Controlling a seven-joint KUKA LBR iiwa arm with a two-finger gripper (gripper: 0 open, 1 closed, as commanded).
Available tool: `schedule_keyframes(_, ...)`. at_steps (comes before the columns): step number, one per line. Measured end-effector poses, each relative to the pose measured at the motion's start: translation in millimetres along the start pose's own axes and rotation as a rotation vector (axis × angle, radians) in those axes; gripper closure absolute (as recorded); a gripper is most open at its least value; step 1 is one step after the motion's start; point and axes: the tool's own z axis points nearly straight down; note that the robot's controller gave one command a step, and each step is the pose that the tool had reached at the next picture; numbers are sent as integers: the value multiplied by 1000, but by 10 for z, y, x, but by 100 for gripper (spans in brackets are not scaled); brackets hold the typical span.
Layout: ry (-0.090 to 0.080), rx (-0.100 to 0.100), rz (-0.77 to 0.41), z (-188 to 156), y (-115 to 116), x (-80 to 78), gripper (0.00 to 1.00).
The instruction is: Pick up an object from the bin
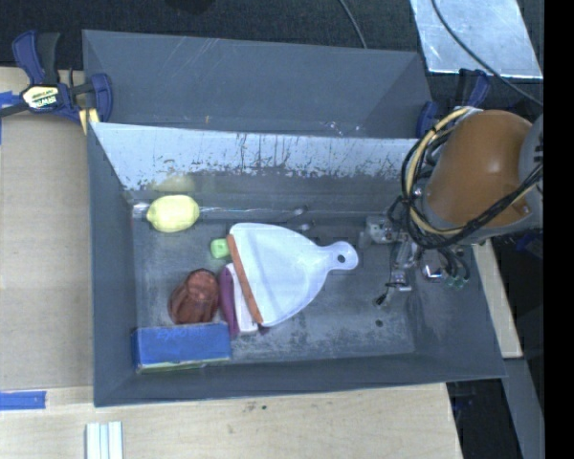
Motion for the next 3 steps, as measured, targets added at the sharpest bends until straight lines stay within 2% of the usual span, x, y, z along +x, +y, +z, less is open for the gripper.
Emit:
schedule_keyframes(1,-3,1,-126,303,38,163,0)
schedule_keyframes(2,-4,3,-37,482,-29,115,0)
schedule_keyframes(3,-4,1,-49,367,-67,151,0)
